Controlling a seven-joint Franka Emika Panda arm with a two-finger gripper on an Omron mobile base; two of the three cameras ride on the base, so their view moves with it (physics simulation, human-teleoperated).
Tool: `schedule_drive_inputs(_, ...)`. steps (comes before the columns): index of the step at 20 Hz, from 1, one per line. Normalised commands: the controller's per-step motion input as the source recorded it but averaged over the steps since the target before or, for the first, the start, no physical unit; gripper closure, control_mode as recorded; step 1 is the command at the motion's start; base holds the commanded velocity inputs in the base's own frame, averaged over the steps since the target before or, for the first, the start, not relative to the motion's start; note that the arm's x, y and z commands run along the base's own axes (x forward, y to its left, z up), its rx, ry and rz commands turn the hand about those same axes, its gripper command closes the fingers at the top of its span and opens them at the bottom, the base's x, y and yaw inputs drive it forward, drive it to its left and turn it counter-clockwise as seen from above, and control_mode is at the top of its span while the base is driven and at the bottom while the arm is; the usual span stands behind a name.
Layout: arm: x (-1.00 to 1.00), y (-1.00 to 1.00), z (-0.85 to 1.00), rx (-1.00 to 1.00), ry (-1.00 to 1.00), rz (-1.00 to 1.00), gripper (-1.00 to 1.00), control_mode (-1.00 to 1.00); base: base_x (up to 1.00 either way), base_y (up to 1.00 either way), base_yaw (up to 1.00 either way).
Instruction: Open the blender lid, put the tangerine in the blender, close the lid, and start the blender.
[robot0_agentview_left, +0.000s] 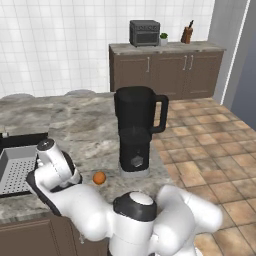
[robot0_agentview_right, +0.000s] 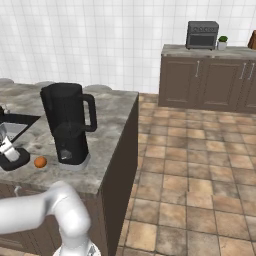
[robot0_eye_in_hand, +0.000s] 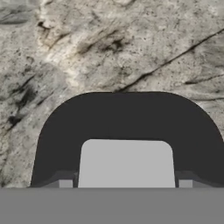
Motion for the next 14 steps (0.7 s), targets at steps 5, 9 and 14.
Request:
schedule_drive_inputs(5,0.14,0.08,-0.04,0.01,0.00,0.00,-1.00,-1.00,0.00,0.00,0.00)
schedule_drive_inputs(9,0.00,-0.29,0.12,0.04,-0.09,0.00,-1.00,-1.00,0.00,0.00,0.00)
schedule_drive_inputs(14,-0.06,-0.44,0.49,0.05,-0.07,0.00,-1.00,-1.00,0.00,0.00,0.00)
